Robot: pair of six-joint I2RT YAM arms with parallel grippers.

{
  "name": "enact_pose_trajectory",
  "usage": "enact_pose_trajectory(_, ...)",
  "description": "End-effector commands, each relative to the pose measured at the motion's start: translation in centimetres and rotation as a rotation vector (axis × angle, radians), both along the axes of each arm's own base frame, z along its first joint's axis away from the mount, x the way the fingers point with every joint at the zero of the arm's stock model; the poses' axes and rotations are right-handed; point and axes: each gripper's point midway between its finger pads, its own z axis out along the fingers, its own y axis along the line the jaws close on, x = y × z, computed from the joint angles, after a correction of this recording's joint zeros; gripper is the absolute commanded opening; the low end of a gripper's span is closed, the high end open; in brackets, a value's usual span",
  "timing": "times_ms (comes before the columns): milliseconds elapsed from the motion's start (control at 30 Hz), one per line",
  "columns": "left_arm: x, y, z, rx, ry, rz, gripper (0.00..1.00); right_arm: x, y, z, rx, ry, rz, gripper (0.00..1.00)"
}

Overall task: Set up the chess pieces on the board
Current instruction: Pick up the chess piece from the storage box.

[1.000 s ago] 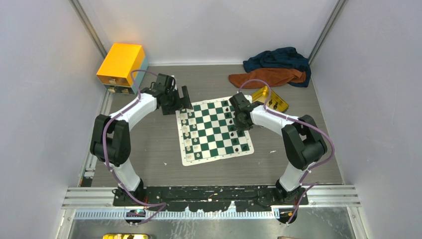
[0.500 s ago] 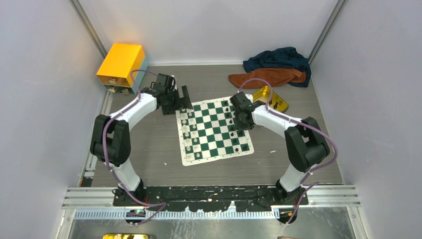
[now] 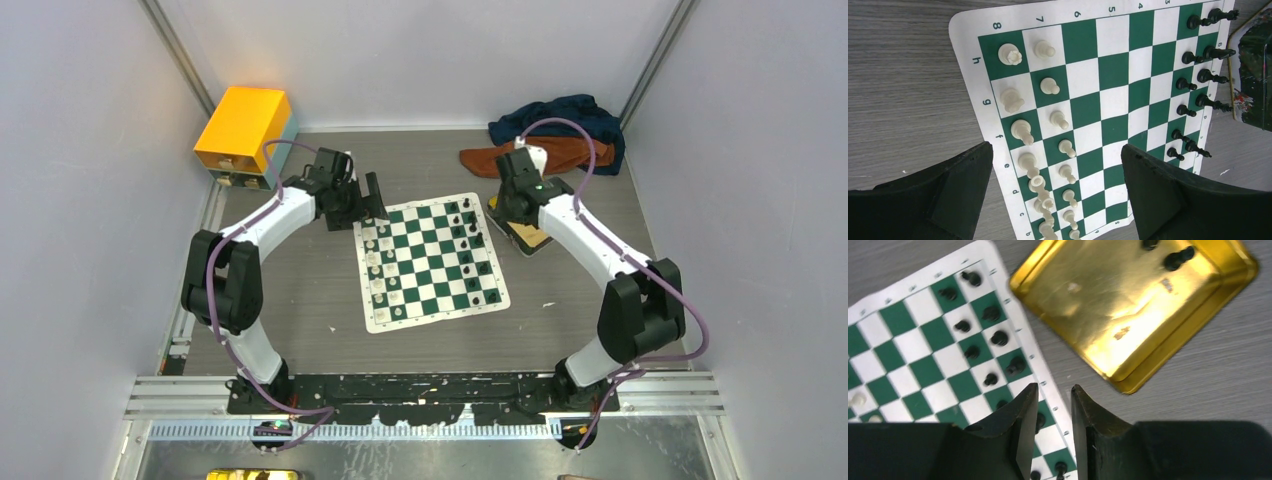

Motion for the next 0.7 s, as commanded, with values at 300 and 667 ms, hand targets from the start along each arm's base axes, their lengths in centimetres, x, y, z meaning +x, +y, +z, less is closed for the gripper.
enact_pose_trajectory(300, 0.3, -0.6, 1.8, -0.029, -0.067, -0.035, 1.00, 7.8, -9.0, -1.5, -0.068, -0.032, -0.277, 0.37)
enact_pose_trajectory(667, 0.6, -0.9, 1.0, -0.030, -0.050, -0.049, 1.00, 10.5, -12.1, -3.8, -0.087, 0.007, -0.340, 0.37)
